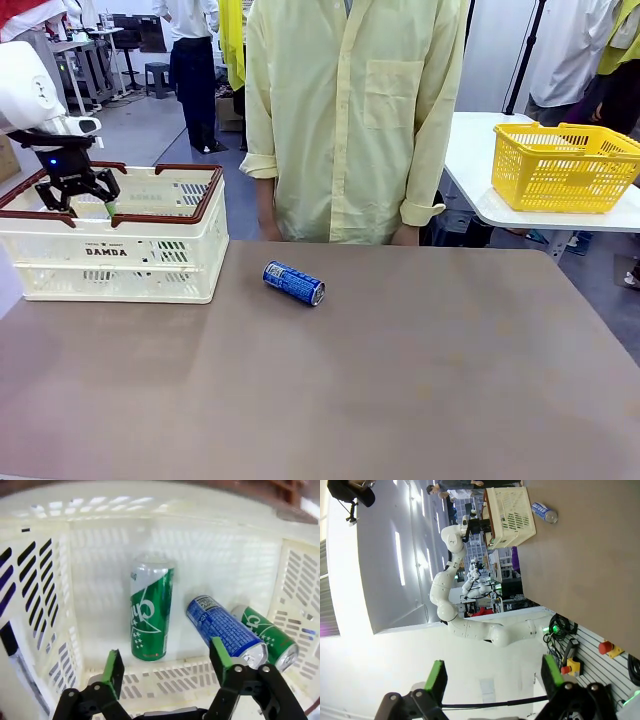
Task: Place the drinks into the Shopping basket.
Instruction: Pick up one drink and place it into the Shopping basket.
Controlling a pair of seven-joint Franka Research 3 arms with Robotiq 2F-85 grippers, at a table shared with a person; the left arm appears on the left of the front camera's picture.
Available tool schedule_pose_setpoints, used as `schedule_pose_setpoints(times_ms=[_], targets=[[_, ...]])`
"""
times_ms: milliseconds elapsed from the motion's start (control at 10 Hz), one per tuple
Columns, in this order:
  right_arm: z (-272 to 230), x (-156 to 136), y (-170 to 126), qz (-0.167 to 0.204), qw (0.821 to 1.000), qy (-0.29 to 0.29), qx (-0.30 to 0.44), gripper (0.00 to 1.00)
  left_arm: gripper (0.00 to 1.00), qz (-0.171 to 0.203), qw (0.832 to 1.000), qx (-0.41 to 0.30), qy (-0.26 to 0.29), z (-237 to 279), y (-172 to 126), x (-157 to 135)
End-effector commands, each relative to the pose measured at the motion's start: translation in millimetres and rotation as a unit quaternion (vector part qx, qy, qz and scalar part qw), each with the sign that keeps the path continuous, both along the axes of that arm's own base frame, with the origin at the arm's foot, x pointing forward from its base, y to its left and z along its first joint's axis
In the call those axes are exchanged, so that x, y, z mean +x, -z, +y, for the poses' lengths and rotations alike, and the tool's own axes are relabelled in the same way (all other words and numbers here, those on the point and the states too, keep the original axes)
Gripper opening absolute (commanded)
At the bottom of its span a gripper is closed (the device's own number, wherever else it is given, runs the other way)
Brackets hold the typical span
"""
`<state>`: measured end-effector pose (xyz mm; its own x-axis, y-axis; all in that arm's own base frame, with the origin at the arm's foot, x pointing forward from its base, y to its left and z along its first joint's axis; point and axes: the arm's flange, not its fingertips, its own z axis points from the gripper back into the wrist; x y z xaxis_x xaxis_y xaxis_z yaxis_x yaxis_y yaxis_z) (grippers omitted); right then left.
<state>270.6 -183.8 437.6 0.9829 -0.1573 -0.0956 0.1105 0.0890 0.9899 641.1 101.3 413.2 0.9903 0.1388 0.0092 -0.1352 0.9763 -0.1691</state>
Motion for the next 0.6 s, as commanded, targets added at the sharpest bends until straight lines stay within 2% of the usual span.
schedule_pose_setpoints(times_ms=[0, 100, 200, 300, 400, 500], targets=[[2, -2, -3, 0.005, 1.0, -0.002, 0.0, 1.0, 1.0, -0.015, 1.0, 0.007, 0.004, -2, -12, -7], [2, -2, -3, 0.005, 1.0, -0.002, 0.0, 1.0, 1.0, -0.026, 1.0, 0.0, 0.001, -3, -22, -13], [2, -2, -3, 0.005, 1.0, -0.002, 0.0, 1.0, 1.0, -0.044, 0.998, -0.055, -0.002, -4, -47, -34], [2, -2, -3, 0.005, 1.0, -0.002, 0.0, 1.0, 1.0, -0.039, 0.994, -0.099, -0.012, -1, -64, -52], [2, -2, -3, 0.005, 1.0, -0.002, 0.0, 1.0, 1.0, -0.032, 0.985, -0.166, -0.021, 5, -89, -85], [2, -2, -3, 0.005, 1.0, -0.002, 0.0, 1.0, 1.0, -0.027, 0.972, -0.235, 0.009, 17, -105, -114]])
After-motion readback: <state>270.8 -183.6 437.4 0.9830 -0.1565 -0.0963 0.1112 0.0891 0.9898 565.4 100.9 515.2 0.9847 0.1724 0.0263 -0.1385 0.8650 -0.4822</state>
